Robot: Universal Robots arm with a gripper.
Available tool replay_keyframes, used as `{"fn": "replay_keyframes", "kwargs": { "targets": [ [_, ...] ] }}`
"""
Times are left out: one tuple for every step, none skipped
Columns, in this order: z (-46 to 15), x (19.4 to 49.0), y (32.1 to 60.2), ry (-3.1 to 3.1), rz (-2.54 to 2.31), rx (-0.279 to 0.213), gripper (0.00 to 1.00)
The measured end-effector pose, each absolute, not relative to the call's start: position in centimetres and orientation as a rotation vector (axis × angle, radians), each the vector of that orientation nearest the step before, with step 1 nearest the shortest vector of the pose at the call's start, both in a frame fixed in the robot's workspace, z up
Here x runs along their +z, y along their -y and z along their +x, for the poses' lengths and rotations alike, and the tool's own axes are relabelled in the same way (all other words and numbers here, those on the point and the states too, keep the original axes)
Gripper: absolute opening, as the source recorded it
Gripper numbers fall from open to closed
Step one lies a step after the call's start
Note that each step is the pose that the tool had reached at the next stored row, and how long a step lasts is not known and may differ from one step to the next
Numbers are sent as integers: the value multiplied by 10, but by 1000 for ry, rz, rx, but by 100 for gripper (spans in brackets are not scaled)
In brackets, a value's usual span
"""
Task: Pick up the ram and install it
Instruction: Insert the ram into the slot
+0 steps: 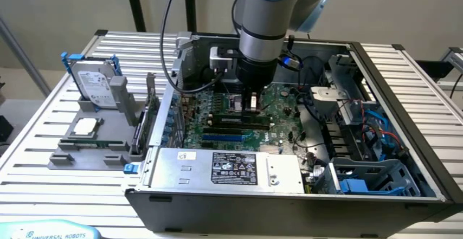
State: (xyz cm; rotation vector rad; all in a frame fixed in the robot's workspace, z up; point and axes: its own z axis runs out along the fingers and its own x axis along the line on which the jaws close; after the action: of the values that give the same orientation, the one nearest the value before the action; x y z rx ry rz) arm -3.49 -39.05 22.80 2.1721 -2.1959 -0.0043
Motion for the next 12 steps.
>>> {"fn": "replay_keyframes", "kwargs": {
  "targets": [
    [-35,228,390,2196,2172,-4,13],
    [-35,228,390,2196,2172,-4,13],
    [-35,228,390,2196,2172,-4,13],
    [-35,228,390,2196,2173,-4,13],
    [-35,228,390,2195,2173,-4,13],
    [-35,227,390,2195,2173,-4,13],
    [-35,227,390,2195,2173,-4,13],
    [-35,227,390,2195,2173,-4,13],
    [-35,226,390,2195,2173,-4,13],
    [-34,226,390,2195,2173,-4,13],
    [-34,226,390,2194,2173,-4,13],
    [-34,225,390,2194,2173,-4,13]
  ]
}}
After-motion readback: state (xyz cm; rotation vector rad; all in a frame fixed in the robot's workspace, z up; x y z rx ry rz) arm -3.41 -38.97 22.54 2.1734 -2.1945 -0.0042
